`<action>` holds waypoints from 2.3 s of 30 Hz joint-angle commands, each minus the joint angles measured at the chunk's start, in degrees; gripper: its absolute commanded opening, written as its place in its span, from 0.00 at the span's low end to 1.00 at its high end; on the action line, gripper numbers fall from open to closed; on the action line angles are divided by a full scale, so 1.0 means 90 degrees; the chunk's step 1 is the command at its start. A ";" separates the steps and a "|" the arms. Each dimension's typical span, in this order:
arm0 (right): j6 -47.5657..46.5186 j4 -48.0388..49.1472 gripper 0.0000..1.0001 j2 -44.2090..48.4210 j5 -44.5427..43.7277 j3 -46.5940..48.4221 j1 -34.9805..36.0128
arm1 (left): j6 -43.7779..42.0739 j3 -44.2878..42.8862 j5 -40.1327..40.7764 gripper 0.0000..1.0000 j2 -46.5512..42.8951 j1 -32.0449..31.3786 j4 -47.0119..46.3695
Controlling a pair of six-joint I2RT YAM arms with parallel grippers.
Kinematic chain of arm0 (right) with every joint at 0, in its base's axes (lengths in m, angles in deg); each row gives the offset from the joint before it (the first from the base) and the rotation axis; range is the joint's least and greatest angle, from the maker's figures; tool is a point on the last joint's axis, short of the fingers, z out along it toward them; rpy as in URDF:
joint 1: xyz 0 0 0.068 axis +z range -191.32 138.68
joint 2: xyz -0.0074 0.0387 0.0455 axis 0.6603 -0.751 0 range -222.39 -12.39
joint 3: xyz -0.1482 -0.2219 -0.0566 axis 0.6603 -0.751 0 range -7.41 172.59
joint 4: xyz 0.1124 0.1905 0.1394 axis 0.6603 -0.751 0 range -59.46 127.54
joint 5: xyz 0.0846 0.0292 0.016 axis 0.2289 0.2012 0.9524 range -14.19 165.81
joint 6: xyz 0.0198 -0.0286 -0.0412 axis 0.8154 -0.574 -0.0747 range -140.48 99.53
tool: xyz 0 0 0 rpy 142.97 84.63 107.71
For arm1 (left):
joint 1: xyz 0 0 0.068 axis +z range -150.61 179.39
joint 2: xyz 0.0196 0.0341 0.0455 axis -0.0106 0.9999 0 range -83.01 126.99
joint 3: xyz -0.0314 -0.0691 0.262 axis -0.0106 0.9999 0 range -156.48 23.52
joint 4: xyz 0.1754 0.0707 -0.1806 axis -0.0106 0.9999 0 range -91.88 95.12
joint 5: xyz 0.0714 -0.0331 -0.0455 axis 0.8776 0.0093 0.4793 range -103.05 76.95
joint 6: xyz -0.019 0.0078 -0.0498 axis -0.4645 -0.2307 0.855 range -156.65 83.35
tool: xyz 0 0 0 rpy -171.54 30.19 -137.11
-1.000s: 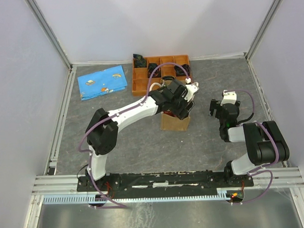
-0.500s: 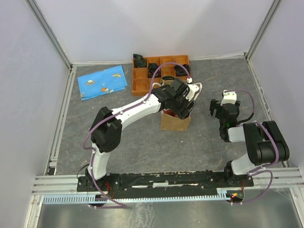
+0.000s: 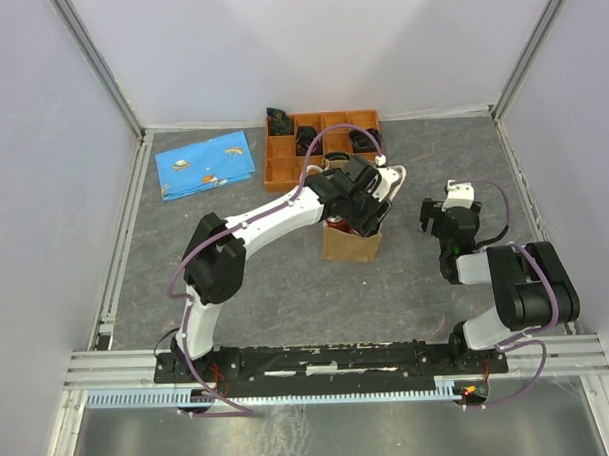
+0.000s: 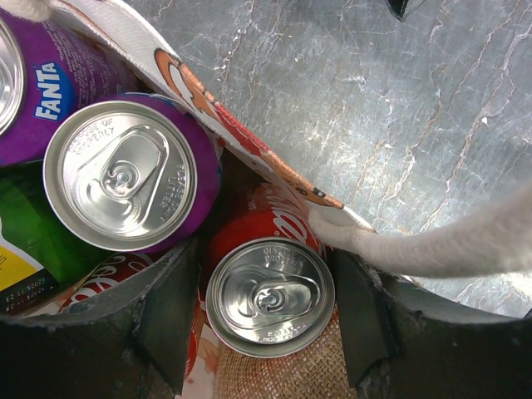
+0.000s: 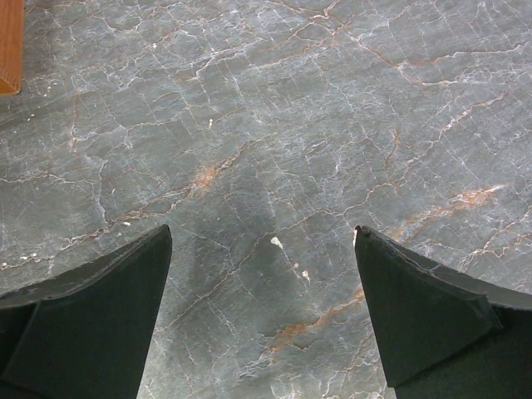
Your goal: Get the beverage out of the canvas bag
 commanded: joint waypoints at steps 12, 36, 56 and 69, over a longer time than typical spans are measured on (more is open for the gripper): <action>0.0022 0.0178 0.99 0.0074 0.0059 0.0191 -0.0022 | -0.0292 -0.1440 0.0614 0.03 -0.0039 -0.0002 0.1295; 0.0013 0.0182 0.99 0.0073 0.0064 0.0190 -0.0030 | -0.0222 -0.1792 0.0724 0.56 0.0064 -0.0007 0.2006; 0.0025 0.0183 0.99 0.0078 0.0064 0.0190 -0.0022 | -0.0345 -0.1008 0.0949 0.76 -0.0067 -0.0279 0.1181; 0.0017 0.0173 0.99 0.0073 0.0064 0.0190 -0.0022 | -0.0353 -0.0988 0.0813 0.75 -0.0079 -0.0452 0.1154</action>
